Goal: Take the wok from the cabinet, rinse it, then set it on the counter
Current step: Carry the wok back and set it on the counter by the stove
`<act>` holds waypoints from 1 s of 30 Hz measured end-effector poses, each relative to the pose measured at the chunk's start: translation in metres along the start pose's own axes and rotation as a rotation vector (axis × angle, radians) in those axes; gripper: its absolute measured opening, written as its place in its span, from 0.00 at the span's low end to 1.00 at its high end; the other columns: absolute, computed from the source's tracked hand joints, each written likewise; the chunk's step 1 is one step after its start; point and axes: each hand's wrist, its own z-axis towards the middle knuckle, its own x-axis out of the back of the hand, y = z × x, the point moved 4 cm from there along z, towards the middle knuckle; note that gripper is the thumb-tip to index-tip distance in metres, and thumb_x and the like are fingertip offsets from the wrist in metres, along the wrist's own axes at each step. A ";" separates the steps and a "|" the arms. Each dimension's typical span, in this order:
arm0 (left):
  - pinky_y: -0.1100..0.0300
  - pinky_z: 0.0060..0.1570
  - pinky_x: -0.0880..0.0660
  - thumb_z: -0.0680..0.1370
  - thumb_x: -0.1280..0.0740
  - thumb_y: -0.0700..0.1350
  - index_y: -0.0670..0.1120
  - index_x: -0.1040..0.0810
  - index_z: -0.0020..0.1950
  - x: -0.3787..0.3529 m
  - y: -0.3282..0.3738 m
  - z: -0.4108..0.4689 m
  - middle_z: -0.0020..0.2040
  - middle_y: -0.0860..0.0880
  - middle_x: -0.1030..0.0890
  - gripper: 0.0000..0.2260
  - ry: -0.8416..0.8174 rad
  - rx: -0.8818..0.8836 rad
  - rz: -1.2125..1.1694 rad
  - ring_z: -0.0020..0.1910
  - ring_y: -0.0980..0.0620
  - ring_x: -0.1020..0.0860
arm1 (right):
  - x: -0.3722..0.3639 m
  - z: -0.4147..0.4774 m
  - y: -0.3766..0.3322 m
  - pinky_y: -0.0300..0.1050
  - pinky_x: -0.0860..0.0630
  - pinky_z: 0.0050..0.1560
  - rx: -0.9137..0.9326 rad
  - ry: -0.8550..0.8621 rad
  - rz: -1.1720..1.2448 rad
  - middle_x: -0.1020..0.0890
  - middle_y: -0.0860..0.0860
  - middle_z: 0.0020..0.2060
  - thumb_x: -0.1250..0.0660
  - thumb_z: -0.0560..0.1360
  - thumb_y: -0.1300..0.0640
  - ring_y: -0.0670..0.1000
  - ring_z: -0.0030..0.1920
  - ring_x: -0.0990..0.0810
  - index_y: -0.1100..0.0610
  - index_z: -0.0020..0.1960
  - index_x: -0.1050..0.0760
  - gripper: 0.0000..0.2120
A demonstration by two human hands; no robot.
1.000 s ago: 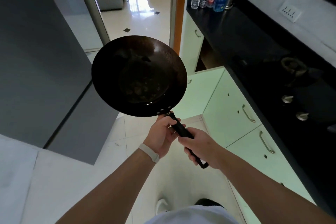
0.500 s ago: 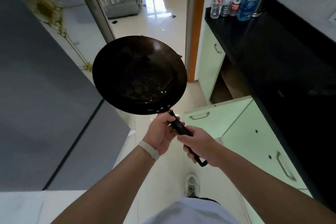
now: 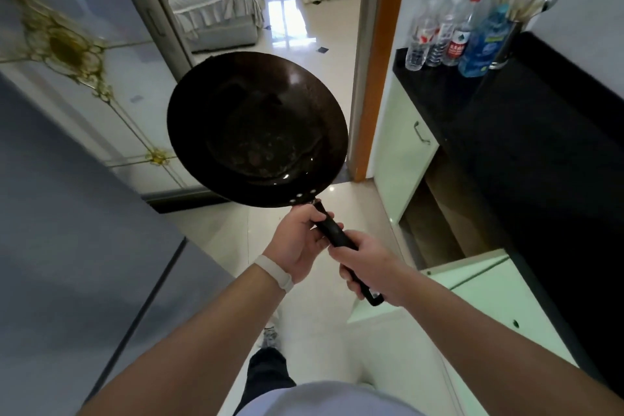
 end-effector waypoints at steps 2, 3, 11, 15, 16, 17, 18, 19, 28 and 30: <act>0.55 0.42 0.20 0.67 0.37 0.39 0.40 0.30 0.60 0.011 0.016 0.027 0.51 0.40 0.27 0.21 -0.015 0.032 -0.005 0.47 0.42 0.20 | -0.004 0.026 -0.013 0.44 0.30 0.25 -0.023 0.042 -0.006 0.26 0.53 0.30 0.36 0.80 0.58 0.50 0.25 0.29 0.61 0.60 0.27 0.10; 0.56 0.42 0.20 0.68 0.37 0.39 0.40 0.30 0.59 0.017 0.025 0.041 0.52 0.40 0.27 0.20 -0.025 0.046 0.000 0.47 0.42 0.21 | -0.007 0.040 -0.020 0.44 0.30 0.25 -0.028 0.061 -0.013 0.26 0.53 0.30 0.36 0.80 0.58 0.50 0.25 0.29 0.61 0.60 0.27 0.11; 0.57 0.38 0.22 0.73 0.40 0.37 0.39 0.29 0.51 0.047 0.113 0.139 0.48 0.42 0.27 0.08 -0.130 0.204 0.113 0.44 0.44 0.22 | -0.033 0.136 -0.084 0.43 0.30 0.25 -0.059 0.236 0.100 0.25 0.52 0.29 0.36 0.80 0.58 0.49 0.25 0.28 0.58 0.60 0.25 0.10; 0.54 0.46 0.23 0.74 0.41 0.36 0.39 0.29 0.51 0.031 0.124 0.169 0.46 0.42 0.26 0.07 -0.195 0.266 0.177 0.45 0.44 0.23 | -0.020 0.151 -0.099 0.44 0.29 0.26 -0.063 0.310 0.145 0.25 0.51 0.29 0.36 0.81 0.57 0.49 0.25 0.27 0.54 0.60 0.25 0.08; 0.53 0.46 0.23 0.74 0.41 0.36 0.39 0.29 0.52 0.025 0.125 0.175 0.46 0.42 0.27 0.08 -0.214 0.283 0.182 0.46 0.44 0.23 | -0.015 0.151 -0.101 0.44 0.29 0.26 -0.063 0.332 0.157 0.25 0.51 0.29 0.36 0.81 0.57 0.49 0.26 0.28 0.53 0.60 0.25 0.08; 0.53 0.46 0.22 0.74 0.41 0.36 0.39 0.29 0.53 0.018 0.124 0.182 0.47 0.42 0.27 0.09 -0.234 0.297 0.188 0.46 0.44 0.23 | -0.009 0.151 -0.103 0.44 0.29 0.27 -0.062 0.356 0.169 0.25 0.51 0.30 0.36 0.81 0.57 0.49 0.26 0.28 0.53 0.60 0.25 0.08; 0.53 0.46 0.22 0.73 0.41 0.36 0.39 0.30 0.54 0.012 0.121 0.189 0.47 0.42 0.27 0.10 -0.256 0.314 0.198 0.46 0.44 0.23 | -0.003 0.151 -0.102 0.45 0.29 0.27 -0.064 0.379 0.182 0.25 0.52 0.30 0.36 0.81 0.57 0.49 0.26 0.28 0.53 0.59 0.25 0.07; 0.53 0.46 0.22 0.73 0.40 0.36 0.39 0.30 0.54 0.006 0.118 0.196 0.48 0.42 0.27 0.10 -0.276 0.332 0.209 0.46 0.44 0.23 | 0.004 0.151 -0.102 0.46 0.29 0.27 -0.065 0.402 0.200 0.25 0.52 0.29 0.36 0.81 0.57 0.49 0.26 0.28 0.54 0.60 0.25 0.08; 0.51 0.50 0.24 0.73 0.41 0.35 0.39 0.28 0.53 -0.081 0.090 0.271 0.41 0.44 0.24 0.09 -0.345 0.445 0.397 0.45 0.43 0.23 | 0.091 0.172 -0.092 0.47 0.31 0.29 -0.053 0.571 0.384 0.25 0.51 0.28 0.37 0.81 0.58 0.50 0.26 0.29 0.56 0.60 0.25 0.09; 0.51 0.49 0.24 0.72 0.40 0.36 0.39 0.29 0.56 -0.102 0.084 0.292 0.43 0.43 0.24 0.12 -0.353 0.457 0.450 0.46 0.42 0.23 | 0.117 0.177 -0.094 0.47 0.31 0.28 -0.046 0.595 0.414 0.25 0.51 0.28 0.37 0.81 0.58 0.50 0.25 0.29 0.56 0.59 0.25 0.08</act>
